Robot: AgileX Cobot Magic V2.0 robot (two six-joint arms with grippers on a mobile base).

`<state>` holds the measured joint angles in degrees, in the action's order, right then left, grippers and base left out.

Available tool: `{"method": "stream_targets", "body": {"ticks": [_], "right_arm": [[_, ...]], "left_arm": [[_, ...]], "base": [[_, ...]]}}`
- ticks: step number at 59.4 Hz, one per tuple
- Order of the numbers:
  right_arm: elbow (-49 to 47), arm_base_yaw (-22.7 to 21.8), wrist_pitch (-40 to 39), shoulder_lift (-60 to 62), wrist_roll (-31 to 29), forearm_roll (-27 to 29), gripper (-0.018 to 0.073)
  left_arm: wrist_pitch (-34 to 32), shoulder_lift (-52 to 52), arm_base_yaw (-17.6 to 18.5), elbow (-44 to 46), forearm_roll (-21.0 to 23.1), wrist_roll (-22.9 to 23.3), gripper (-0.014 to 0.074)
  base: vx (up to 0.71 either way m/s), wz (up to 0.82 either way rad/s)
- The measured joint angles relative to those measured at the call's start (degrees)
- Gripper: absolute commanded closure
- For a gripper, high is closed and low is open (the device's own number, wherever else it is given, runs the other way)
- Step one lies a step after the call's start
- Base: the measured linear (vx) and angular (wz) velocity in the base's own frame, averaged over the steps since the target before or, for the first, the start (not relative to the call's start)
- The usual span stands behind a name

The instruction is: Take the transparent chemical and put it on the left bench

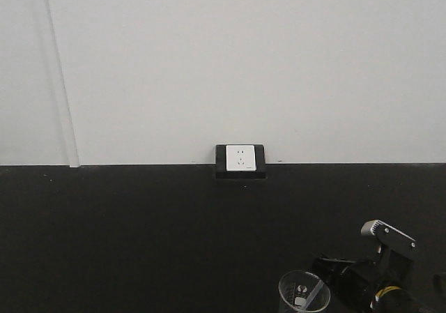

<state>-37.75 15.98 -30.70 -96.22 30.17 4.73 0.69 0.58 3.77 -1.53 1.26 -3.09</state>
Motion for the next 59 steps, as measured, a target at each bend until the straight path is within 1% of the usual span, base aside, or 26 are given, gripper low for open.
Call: {"method": "stream_targets", "body": {"ticks": [10,17,22,29,37,44,48,52,59], "right_arm": [[0.00,0.00,-1.62,2.56,-4.39,0.00,0.0564],[0.00,0.00,-1.36,7.25,-10.78,-0.92,0.0564],[0.00,0.00,1.18,12.12,-15.96,-2.90,0.0564],[0.00,0.00,8.48,19.66,-21.60,-5.25,0.0564],[0.00,0.00,21.27,30.30,-27.29,-5.98,0.0564],[0.00,0.00,32.25,38.52,-28.78,-6.17,0.0562],[0.33,0.00,37.23,43.70,-29.24,-6.23,0.0562],[1.35,0.00,40.69,47.63,-29.66,-6.23,0.0562],[4.56,0.00,43.70,55.10,-30.17,-6.23,0.0562]], "left_arm": [[0.00,0.00,0.00,0.00,0.00,0.00,0.0600],[0.00,0.00,0.00,0.00,0.00,0.00,0.0600],[0.00,0.00,0.00,0.00,0.00,0.00,0.0600],[0.00,0.00,0.00,0.00,0.00,0.00,0.0600],[0.00,0.00,0.00,0.00,0.00,0.00,0.0600],[0.00,0.00,0.00,0.00,0.00,0.00,0.0600],[0.00,0.00,0.00,0.00,0.00,0.00,0.0600],[0.00,0.00,0.00,0.00,0.00,0.00,0.0600],[0.00,0.00,0.00,0.00,0.00,0.00,0.0600]], "base": [[0.00,0.00],[0.00,0.00],[0.00,0.00],[0.00,0.00],[0.00,0.00],[0.00,0.00],[0.00,0.00],[0.00,0.00],[0.00,0.00]]}}
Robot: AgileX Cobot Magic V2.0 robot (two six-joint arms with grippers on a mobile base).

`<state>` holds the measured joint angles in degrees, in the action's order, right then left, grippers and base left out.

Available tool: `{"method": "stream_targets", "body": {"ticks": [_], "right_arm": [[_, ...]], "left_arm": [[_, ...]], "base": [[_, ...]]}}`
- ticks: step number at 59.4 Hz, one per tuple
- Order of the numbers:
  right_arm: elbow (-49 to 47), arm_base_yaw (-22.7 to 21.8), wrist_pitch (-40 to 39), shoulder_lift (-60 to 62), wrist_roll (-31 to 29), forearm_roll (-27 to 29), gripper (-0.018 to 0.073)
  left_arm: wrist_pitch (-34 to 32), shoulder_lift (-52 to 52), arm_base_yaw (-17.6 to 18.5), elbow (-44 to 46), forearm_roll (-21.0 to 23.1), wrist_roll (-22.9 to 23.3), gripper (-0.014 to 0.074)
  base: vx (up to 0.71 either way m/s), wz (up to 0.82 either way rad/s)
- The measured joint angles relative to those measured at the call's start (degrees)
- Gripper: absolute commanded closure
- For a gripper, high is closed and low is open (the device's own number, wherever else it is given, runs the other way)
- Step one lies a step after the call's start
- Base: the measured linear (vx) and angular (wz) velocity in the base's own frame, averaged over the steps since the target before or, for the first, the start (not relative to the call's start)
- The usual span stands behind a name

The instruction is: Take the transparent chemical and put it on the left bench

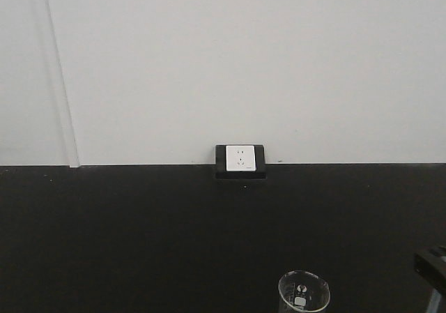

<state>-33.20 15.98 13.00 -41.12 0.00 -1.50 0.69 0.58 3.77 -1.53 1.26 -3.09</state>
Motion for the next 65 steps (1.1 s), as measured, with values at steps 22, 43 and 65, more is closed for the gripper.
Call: {"method": "stream_targets", "body": {"ticks": [22,43,65], "right_arm": [[3.89,0.00,2.45,13.00,0.00,-1.10,0.0562],[4.07,0.00,3.87,14.15,0.00,-1.10,0.0562],[4.07,0.00,3.93,14.15,0.00,-1.10,0.0562]], "left_arm": [[0.00,0.00,0.00,0.00,0.00,0.00,0.0600],[0.00,0.00,0.00,0.00,0.00,0.00,0.0600],[0.00,0.00,0.00,0.00,0.00,0.00,0.0600]], "base": [[0.00,0.00],[0.00,0.00],[0.00,0.00]]}}
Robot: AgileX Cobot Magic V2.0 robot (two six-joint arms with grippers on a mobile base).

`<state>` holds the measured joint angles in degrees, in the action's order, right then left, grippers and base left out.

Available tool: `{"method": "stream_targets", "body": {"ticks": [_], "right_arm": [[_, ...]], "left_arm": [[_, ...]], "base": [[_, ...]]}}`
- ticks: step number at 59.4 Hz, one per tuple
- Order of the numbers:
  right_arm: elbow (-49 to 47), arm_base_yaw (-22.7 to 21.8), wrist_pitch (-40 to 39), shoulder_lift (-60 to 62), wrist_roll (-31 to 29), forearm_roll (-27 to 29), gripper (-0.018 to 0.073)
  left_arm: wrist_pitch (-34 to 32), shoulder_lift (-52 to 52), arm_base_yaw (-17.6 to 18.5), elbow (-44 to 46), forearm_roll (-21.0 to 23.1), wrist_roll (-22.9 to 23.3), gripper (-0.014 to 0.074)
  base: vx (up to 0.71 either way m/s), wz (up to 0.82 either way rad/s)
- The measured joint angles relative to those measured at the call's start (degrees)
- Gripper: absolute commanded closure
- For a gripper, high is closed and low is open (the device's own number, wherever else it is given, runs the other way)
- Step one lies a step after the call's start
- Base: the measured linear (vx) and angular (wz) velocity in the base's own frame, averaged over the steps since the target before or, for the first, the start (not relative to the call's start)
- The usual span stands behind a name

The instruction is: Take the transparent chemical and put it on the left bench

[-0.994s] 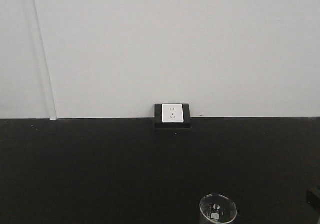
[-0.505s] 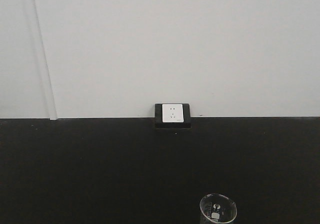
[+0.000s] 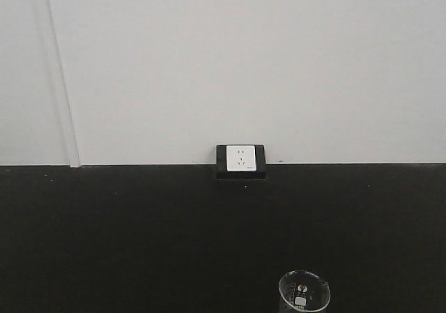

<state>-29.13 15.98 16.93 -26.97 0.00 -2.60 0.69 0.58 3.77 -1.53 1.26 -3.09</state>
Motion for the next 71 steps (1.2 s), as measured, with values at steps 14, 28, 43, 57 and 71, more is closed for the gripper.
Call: {"method": "stream_targets", "body": {"ticks": [14,28,43,57,71], "right_arm": [[0.00,0.00,0.06,0.00,0.00,0.00,0.0562],[0.00,0.00,0.06,0.00,0.00,0.00,0.0562],[0.00,0.00,0.06,0.00,0.00,0.00,0.0562],[0.00,0.00,0.06,0.00,0.00,0.00,0.0562],[0.00,0.00,0.06,0.00,0.00,0.00,0.0562]], "left_arm": [[0.00,0.00,0.00,0.00,0.00,0.00,0.0600],[0.00,0.00,0.00,0.00,0.00,0.00,0.0600],[0.00,0.00,0.00,0.00,0.00,0.00,0.0600],[0.00,0.00,0.00,0.00,0.00,0.00,0.0600],[0.00,0.00,0.00,0.00,0.00,0.00,0.0600]], "base": [[-0.01,0.01],[-0.07,0.00],[-0.17,0.00],[-0.21,0.14],[-0.20,0.34]]}}
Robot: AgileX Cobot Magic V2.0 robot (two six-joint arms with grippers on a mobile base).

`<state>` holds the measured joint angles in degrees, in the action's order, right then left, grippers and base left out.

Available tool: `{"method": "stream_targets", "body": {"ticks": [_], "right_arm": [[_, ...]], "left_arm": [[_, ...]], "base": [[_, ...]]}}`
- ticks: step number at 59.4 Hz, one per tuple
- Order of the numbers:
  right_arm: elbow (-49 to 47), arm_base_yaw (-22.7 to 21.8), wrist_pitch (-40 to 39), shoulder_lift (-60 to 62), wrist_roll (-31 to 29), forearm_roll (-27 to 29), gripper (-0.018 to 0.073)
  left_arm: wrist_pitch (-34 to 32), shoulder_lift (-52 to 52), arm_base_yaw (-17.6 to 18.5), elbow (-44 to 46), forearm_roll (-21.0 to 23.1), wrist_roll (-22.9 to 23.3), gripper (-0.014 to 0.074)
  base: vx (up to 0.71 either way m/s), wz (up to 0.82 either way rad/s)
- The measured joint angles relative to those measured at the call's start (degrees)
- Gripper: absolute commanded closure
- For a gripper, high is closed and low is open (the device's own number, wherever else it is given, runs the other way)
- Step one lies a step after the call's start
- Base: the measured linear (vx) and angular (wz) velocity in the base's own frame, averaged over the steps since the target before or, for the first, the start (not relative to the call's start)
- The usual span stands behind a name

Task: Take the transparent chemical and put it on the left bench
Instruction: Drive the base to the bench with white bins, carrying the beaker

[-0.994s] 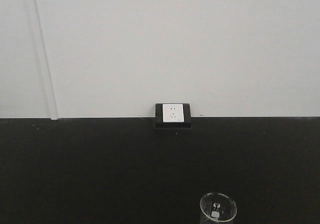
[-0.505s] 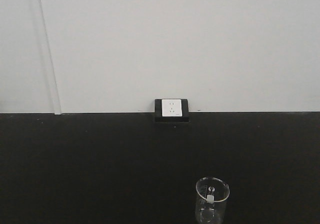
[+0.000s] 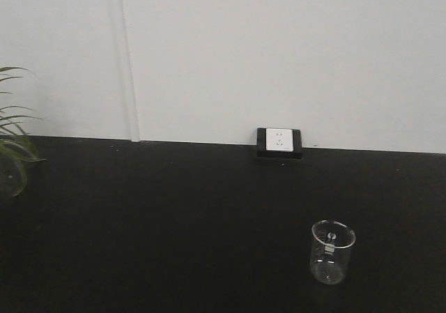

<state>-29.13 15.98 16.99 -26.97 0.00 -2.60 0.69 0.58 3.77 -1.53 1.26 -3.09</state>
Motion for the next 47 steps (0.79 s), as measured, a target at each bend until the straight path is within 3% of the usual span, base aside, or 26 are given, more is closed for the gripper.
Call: {"method": "stream_targets", "body": {"ticks": [47], "right_arm": [[0.00,0.00,0.00,0.00,0.00,0.00,0.0562]], "left_arm": [[0.00,0.00,0.00,0.00,0.00,0.00,0.0600]], "base": [[-0.20,0.64]]}}
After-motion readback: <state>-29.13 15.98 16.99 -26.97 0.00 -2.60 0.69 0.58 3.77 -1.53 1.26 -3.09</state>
